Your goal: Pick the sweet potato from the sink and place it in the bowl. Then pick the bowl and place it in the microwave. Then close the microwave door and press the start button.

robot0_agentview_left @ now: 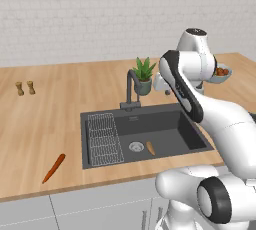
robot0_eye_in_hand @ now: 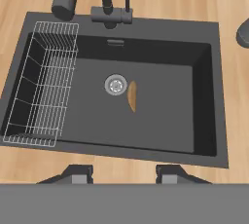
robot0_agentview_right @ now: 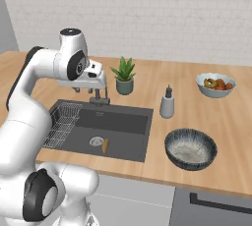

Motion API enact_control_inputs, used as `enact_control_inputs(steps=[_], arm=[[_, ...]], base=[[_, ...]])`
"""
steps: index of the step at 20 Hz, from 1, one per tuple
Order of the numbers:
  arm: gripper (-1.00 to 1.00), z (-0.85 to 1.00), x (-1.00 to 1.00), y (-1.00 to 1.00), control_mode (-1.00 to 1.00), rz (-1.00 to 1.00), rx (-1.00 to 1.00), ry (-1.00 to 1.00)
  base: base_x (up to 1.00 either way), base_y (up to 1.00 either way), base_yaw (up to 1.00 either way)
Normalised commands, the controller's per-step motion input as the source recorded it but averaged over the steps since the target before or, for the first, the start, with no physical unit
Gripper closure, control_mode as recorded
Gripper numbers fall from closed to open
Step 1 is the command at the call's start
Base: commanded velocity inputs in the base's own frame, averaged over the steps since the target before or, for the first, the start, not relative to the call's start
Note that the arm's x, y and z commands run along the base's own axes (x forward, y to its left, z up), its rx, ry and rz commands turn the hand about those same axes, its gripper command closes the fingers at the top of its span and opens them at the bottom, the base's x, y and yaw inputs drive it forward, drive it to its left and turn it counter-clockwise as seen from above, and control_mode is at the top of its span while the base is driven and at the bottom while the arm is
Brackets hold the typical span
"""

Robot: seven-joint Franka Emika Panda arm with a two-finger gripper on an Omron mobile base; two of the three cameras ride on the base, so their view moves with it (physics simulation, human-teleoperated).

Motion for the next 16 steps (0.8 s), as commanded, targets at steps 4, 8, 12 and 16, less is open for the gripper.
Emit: enact_control_inputs(steps=[4, 8, 12, 16], arm=[[-1.00, 0.00, -0.38, 0.00, -1.00, 0.00, 0.00, -0.12], [-1.00, -0.57, -0.71, 0.00, -1.00, -0.03, 0.00, -0.11], [-1.00, -0.89, 0.00, -0.22, -1.00, -0.07, 0.08, 0.00], [-1.00, -0.68, 0.20, -0.19, -1.00, -0.07, 0.04, 0.00]], base=[[0.00, 0.00, 0.00], [0.00, 0.00, 0.00], [0.00, 0.00, 0.00], [0.00, 0.00, 0.00]])
